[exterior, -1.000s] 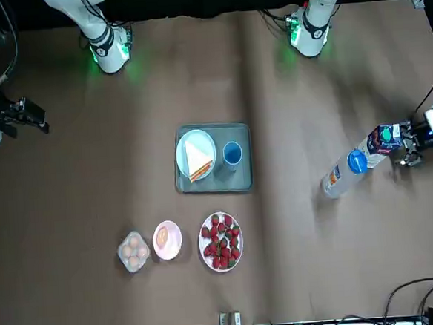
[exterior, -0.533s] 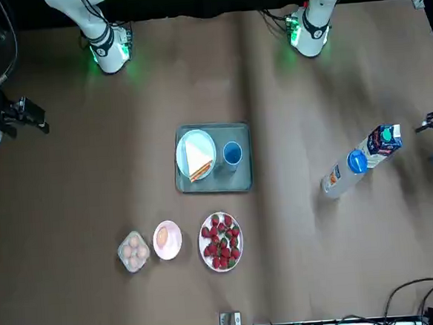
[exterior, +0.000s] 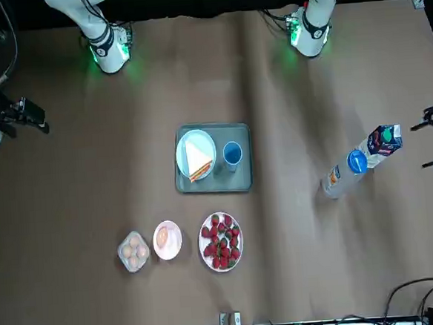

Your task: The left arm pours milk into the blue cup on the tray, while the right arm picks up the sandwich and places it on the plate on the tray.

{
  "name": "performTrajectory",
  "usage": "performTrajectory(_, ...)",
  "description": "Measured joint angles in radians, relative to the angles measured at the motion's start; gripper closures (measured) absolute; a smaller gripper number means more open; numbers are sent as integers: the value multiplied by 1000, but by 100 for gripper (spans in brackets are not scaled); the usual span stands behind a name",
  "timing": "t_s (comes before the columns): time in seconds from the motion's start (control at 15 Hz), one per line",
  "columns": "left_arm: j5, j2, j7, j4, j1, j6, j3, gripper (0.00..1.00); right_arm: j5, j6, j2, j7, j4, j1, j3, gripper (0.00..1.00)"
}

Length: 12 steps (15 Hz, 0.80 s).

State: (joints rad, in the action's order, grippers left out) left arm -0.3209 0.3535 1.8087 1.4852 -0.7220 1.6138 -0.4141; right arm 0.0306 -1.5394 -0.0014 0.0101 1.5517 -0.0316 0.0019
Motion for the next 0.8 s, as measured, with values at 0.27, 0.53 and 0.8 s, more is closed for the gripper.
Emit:
performTrajectory(0.27, 99, -10, -304, 9, 163, 37, 0, 1, 0, 0, 0, 0, 0, 0, 0, 0)
performTrajectory(0.53, 241, -14, -728, 24, 350, 61, -5, 1, 0, 0, 0, 0, 0, 0, 0, 0)
performTrajectory(0.8, 373, -66, -1086, 69, 418, 63, -40, 1, 0, 0, 0, 0, 0, 0, 0, 0)
